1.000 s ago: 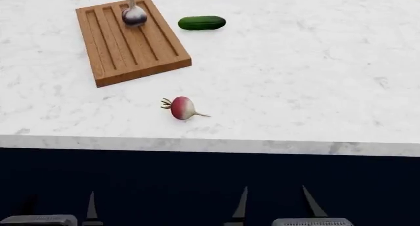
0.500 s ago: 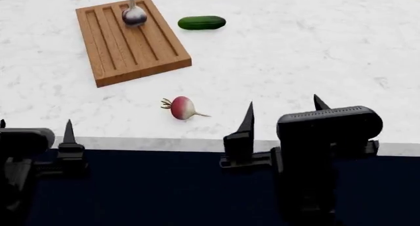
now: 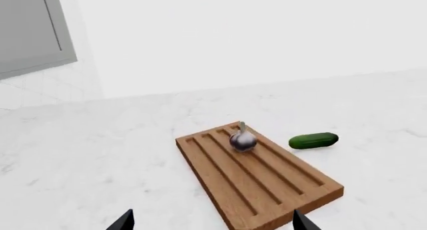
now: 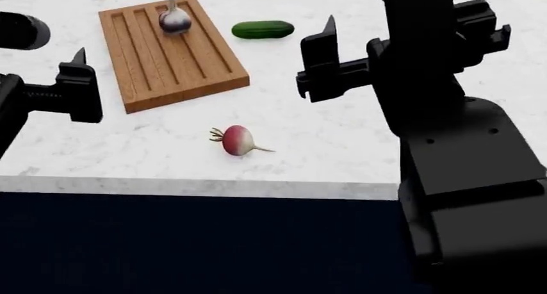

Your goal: Clear the non-vegetable object off the cutting board and place the vegetables onto it.

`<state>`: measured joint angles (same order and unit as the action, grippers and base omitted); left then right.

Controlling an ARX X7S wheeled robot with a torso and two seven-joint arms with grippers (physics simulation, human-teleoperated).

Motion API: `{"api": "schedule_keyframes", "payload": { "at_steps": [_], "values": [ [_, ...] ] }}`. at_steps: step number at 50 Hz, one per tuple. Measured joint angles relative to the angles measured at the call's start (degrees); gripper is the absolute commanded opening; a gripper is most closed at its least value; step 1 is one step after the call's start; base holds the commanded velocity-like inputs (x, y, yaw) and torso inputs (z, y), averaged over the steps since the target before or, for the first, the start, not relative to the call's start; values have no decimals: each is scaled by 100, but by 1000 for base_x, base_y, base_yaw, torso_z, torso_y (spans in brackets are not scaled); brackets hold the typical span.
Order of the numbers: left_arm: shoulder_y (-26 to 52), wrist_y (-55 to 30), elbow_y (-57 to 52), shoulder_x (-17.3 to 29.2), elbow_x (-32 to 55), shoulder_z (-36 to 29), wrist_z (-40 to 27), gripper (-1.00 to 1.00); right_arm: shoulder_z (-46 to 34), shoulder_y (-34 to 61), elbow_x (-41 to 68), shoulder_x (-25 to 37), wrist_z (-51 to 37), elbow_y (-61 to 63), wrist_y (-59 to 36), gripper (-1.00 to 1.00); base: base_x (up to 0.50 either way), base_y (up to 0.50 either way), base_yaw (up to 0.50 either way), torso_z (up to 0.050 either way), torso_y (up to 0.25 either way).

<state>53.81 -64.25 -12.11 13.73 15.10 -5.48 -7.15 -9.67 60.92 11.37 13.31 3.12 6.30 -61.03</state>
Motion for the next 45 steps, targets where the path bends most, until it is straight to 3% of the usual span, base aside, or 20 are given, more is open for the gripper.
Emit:
{"api": "schedule_keyframes", "payload": {
  "at_steps": [17,32,45],
  "values": [
    [1479,214,1674,40,-95,-424,334,100,-346,1392,-1,-146,477,-2145,681,100,426,5,0,0,0],
    [1746,260,1947,68,-53,-466,395,100,-608,1667,-10,-243,628,-2678,910,100,500,220,0,0,1],
    [1832,269,2023,66,-43,-511,384,100,-660,1724,57,-232,676,-2738,876,100,500,6,0,0,1]
  ]
}}
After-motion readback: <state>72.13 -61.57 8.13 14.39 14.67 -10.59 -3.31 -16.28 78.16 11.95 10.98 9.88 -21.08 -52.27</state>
